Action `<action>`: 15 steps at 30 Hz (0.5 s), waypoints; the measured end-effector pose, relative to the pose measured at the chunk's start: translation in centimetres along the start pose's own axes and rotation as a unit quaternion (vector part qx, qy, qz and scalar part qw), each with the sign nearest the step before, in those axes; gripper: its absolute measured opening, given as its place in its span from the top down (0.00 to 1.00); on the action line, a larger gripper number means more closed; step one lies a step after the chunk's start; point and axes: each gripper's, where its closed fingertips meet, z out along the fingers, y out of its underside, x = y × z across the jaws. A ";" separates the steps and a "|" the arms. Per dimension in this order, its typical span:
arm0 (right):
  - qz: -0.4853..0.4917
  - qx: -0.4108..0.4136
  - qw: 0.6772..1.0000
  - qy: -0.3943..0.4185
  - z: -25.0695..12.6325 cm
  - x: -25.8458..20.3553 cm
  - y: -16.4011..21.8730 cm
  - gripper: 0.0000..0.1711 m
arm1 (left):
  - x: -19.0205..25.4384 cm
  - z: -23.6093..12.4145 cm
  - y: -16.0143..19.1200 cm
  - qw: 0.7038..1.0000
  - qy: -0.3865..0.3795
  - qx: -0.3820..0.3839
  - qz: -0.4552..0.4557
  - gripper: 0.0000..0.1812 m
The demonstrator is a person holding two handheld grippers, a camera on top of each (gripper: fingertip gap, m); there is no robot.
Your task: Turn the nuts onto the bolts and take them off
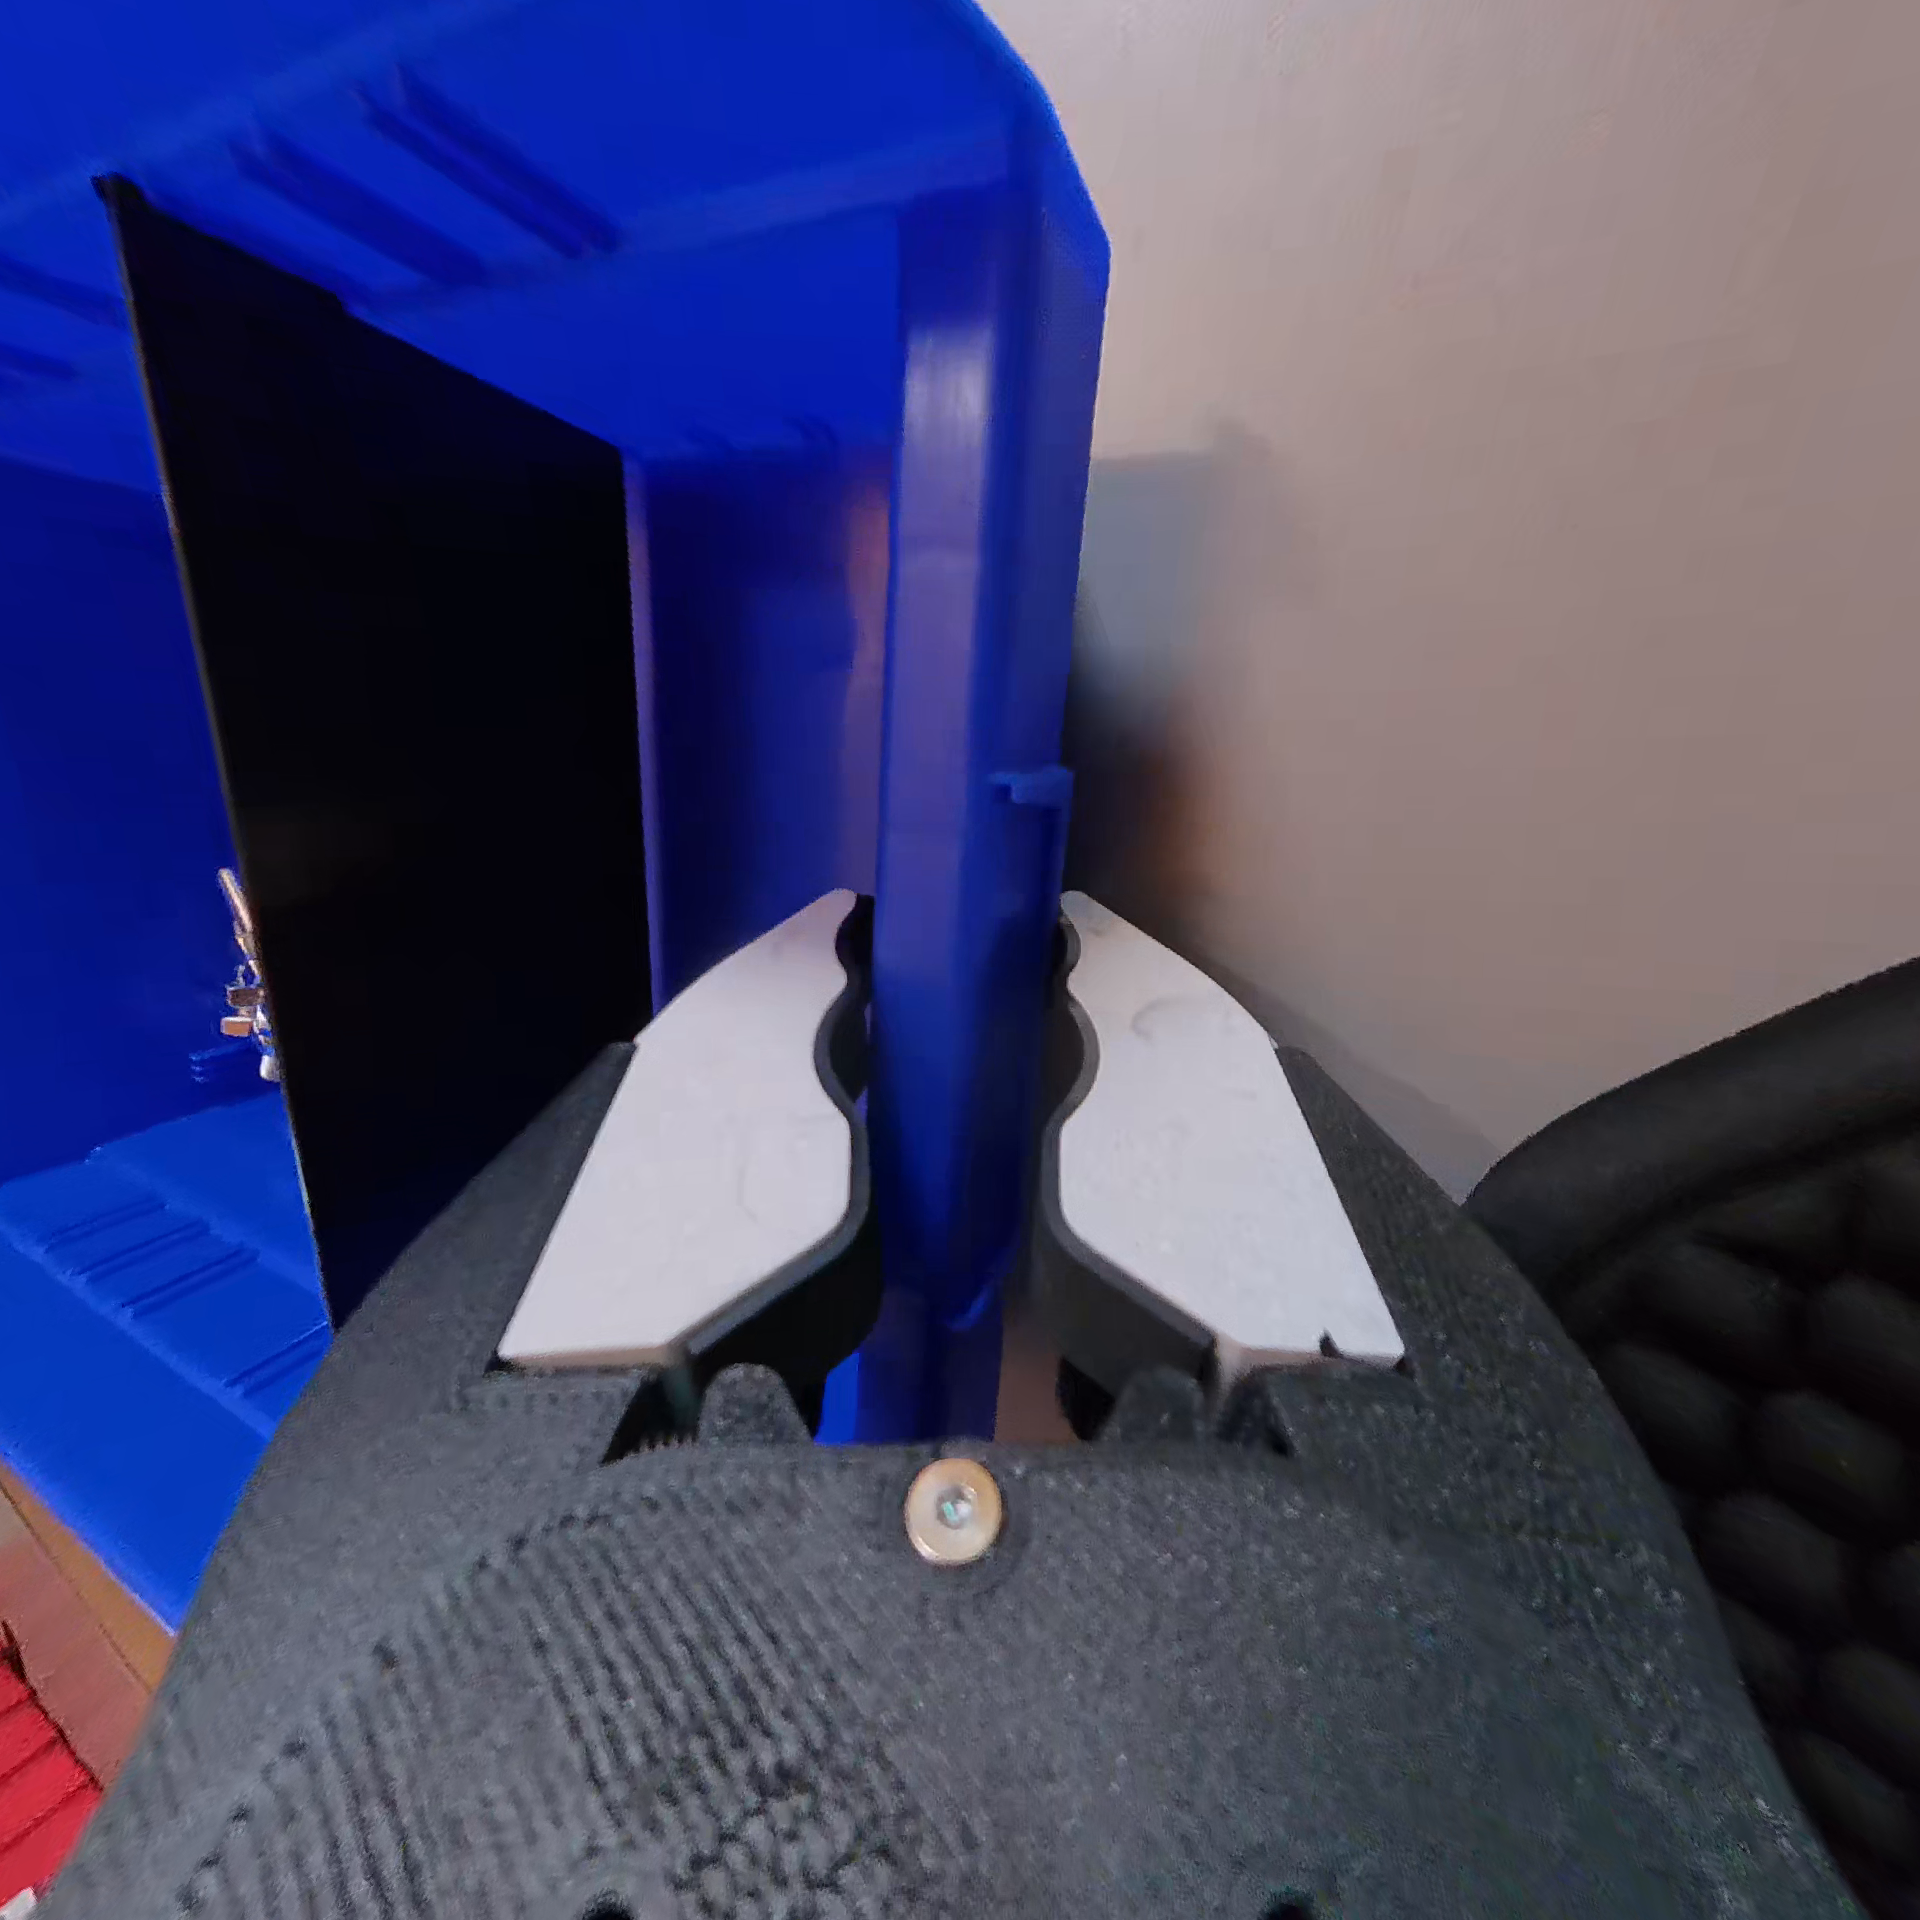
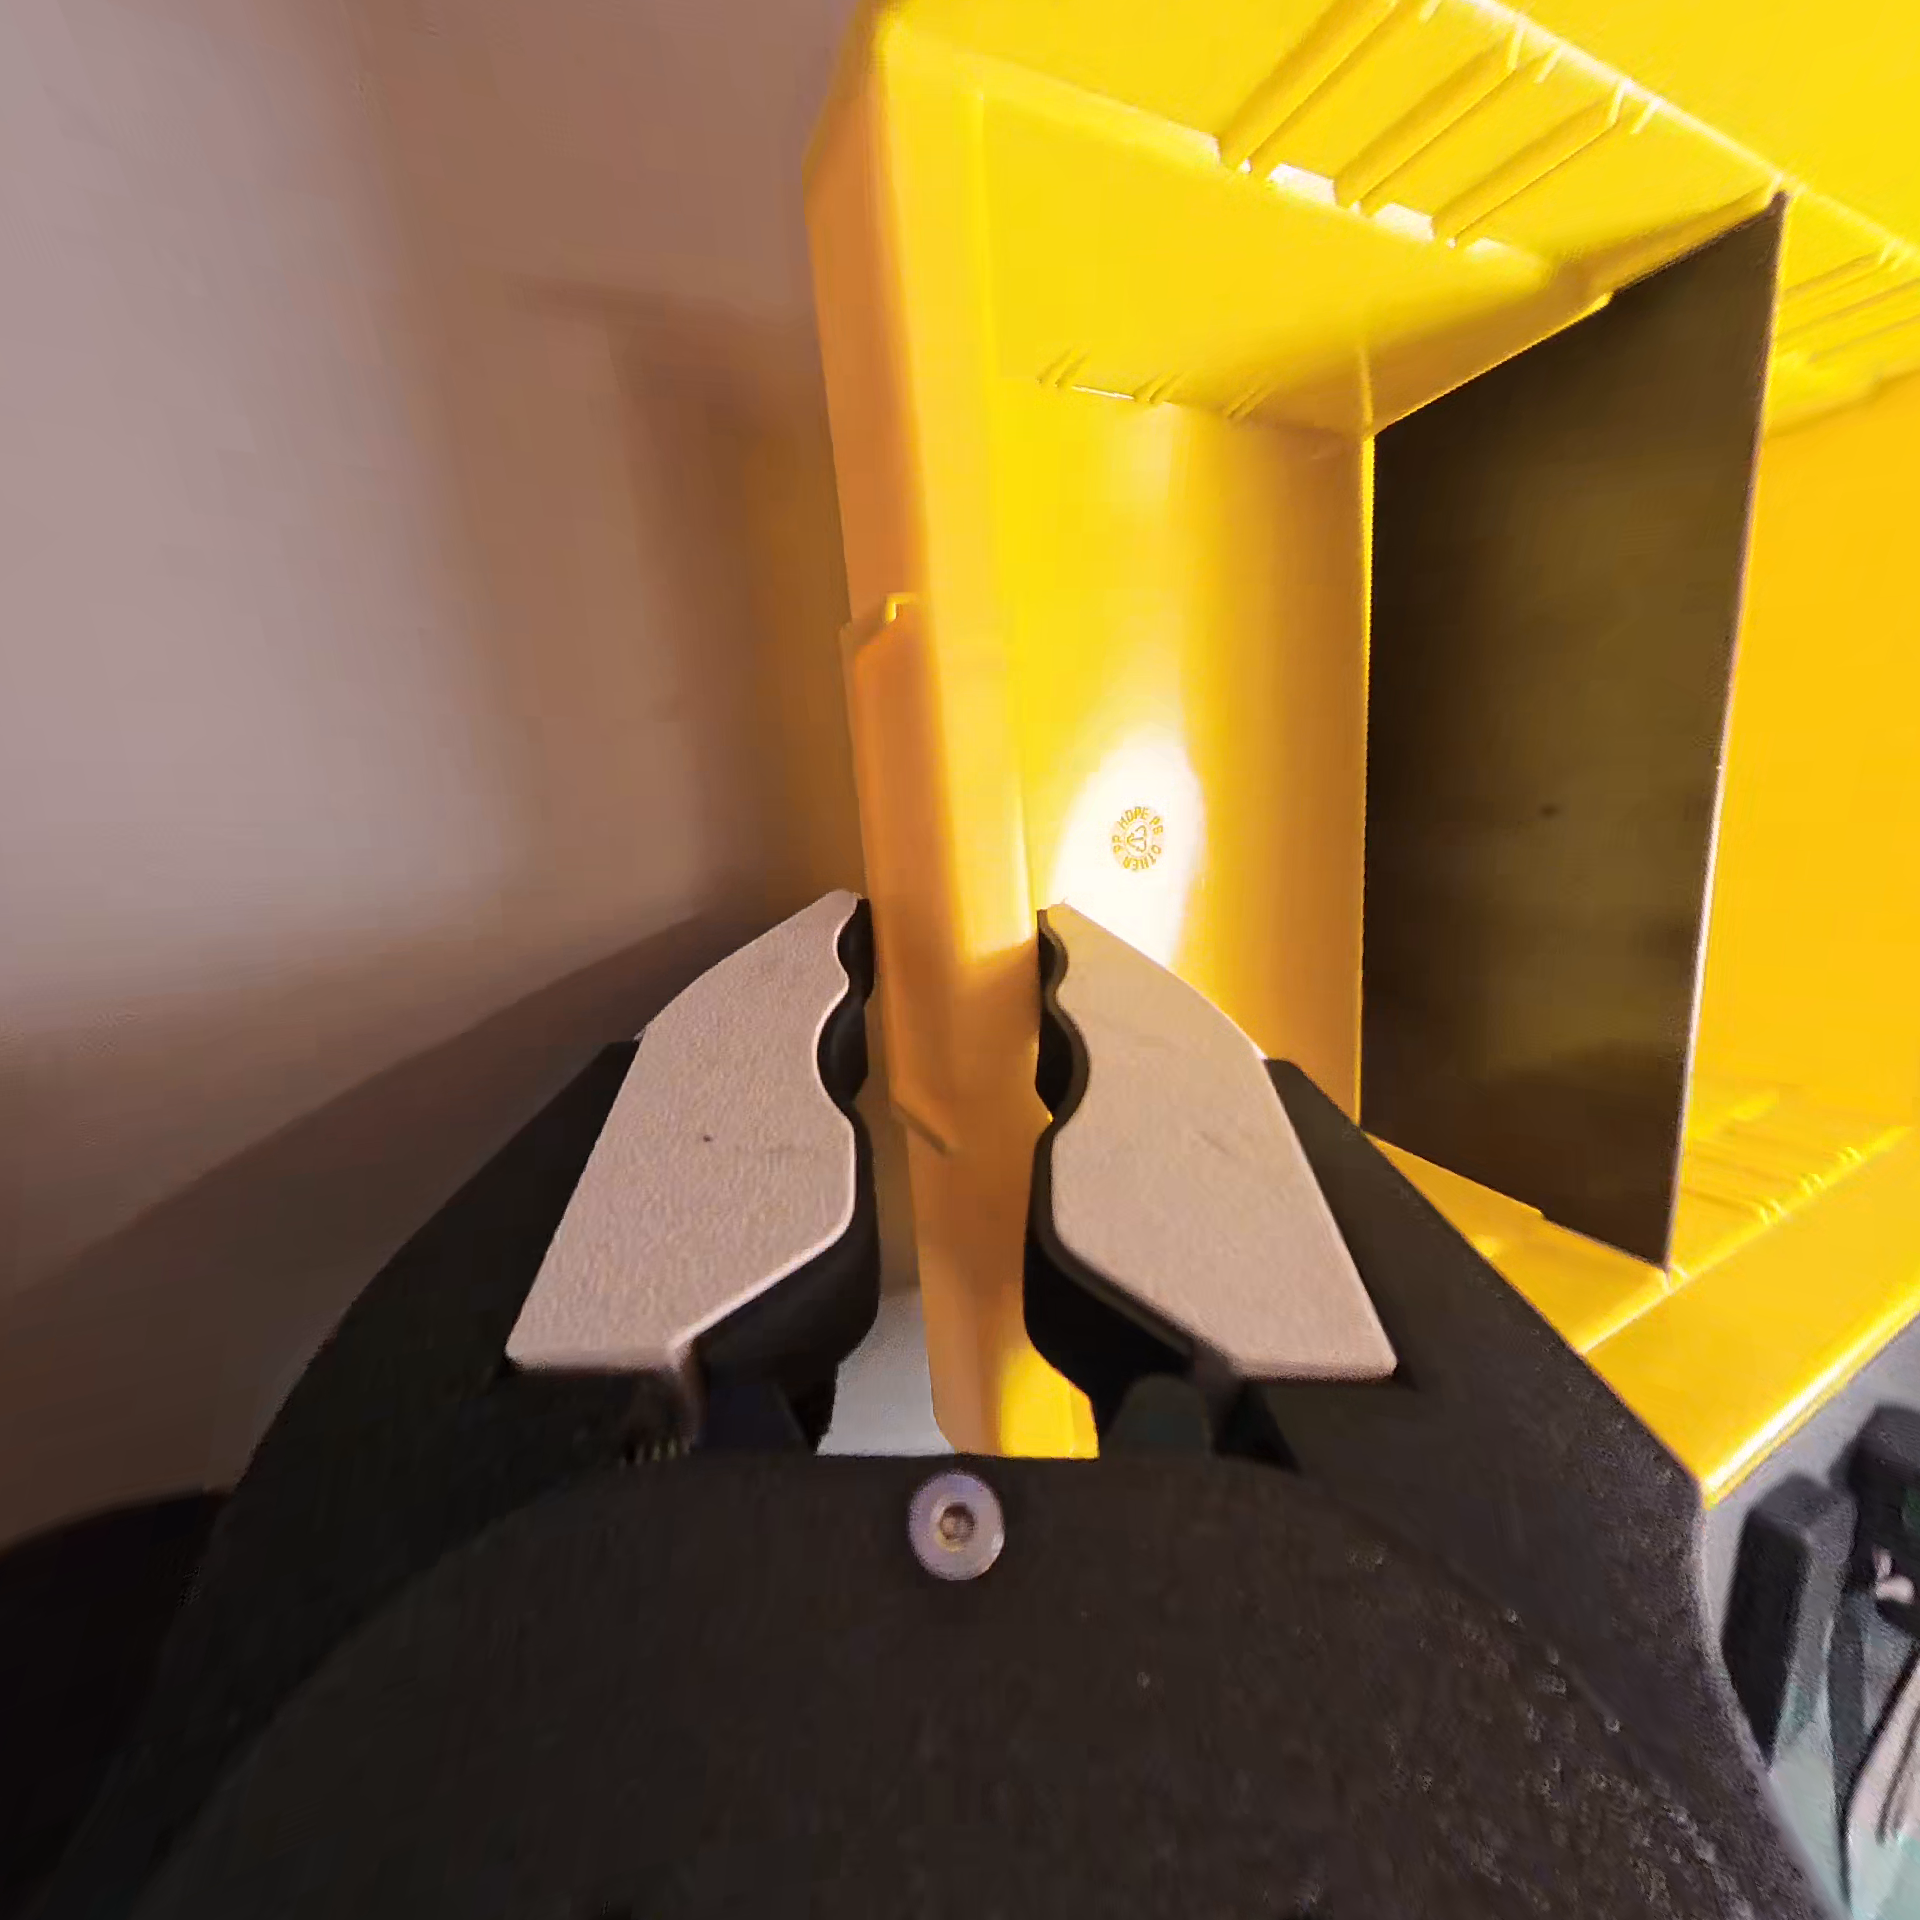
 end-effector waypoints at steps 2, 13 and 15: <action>0.017 -0.015 1.000 0.011 -0.2 1.6 2.4 0.83 | 0.0 0.1 -0.3 1.000 0.001 0.007 0.000 0.83; -0.003 -0.055 0.994 0.094 0.8 11.1 9.2 0.77 | -3.3 2.1 -1.6 1.000 -0.019 0.011 -0.009 0.83; 0.036 0.008 0.995 0.089 -0.1 10.9 6.7 0.76 | -4.4 2.6 -1.7 0.999 -0.036 0.015 -0.006 0.82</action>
